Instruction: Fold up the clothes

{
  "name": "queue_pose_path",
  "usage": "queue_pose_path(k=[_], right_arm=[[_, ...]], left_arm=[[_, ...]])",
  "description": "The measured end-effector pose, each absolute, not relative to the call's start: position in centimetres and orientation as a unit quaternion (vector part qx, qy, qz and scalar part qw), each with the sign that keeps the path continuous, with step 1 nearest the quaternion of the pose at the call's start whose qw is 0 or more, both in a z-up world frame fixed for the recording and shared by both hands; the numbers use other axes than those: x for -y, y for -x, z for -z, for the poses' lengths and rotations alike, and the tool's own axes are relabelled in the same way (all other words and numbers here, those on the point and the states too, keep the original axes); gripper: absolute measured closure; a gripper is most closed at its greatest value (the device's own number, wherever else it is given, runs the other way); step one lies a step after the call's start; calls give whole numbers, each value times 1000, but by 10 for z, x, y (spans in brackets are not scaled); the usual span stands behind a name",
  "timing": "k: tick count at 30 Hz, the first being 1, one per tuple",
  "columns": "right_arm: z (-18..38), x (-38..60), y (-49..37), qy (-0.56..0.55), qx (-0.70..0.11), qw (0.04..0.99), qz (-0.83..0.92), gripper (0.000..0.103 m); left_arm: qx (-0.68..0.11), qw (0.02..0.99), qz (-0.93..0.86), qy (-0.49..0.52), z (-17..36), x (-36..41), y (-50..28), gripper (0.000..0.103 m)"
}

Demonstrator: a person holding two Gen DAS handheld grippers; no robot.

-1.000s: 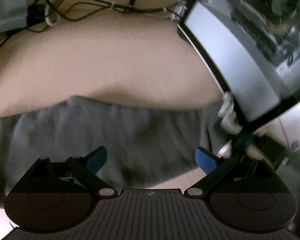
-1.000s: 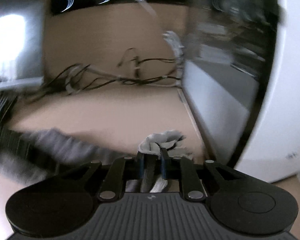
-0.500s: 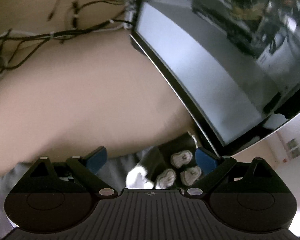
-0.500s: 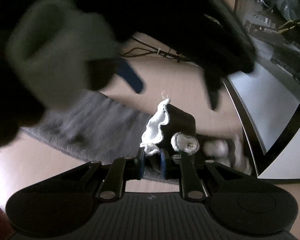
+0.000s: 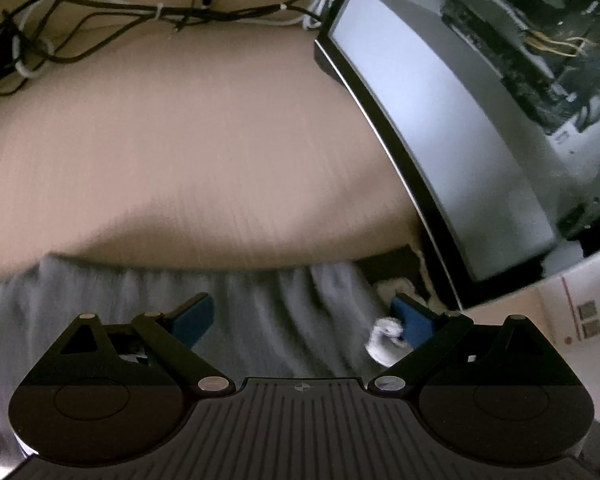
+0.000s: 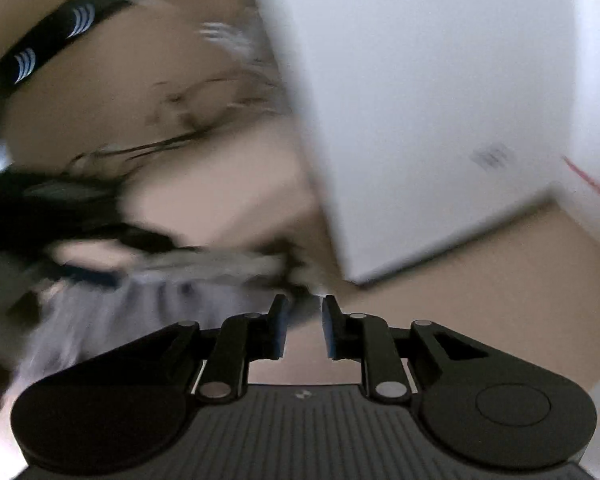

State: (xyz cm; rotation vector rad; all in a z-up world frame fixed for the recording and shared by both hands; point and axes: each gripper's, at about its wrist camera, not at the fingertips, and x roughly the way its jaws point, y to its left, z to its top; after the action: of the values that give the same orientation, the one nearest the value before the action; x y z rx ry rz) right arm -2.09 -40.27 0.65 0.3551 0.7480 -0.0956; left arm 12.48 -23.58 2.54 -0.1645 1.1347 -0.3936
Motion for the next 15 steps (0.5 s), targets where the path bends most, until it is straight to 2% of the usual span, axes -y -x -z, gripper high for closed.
queue_pose_path(k=[2, 3, 4, 11, 15], right_arm=[[-6, 407, 22, -191, -362, 911, 46, 75], [-6, 409, 23, -200, -361, 910, 45, 61], [-5, 410, 24, -210, -361, 908, 38, 55], [-9, 388, 24, -202, -361, 910, 10, 54], [-3, 398, 16, -244, -369, 897, 26, 54]], left_arm=[[-530, 823, 189, 82, -29, 232, -116, 5], [-527, 824, 188, 86, -31, 229, -112, 5], [-517, 830, 185, 96, -35, 225, -109, 5], [-447, 865, 187, 128, -70, 211, -100, 5], [-471, 857, 182, 106, -59, 213, -98, 5]])
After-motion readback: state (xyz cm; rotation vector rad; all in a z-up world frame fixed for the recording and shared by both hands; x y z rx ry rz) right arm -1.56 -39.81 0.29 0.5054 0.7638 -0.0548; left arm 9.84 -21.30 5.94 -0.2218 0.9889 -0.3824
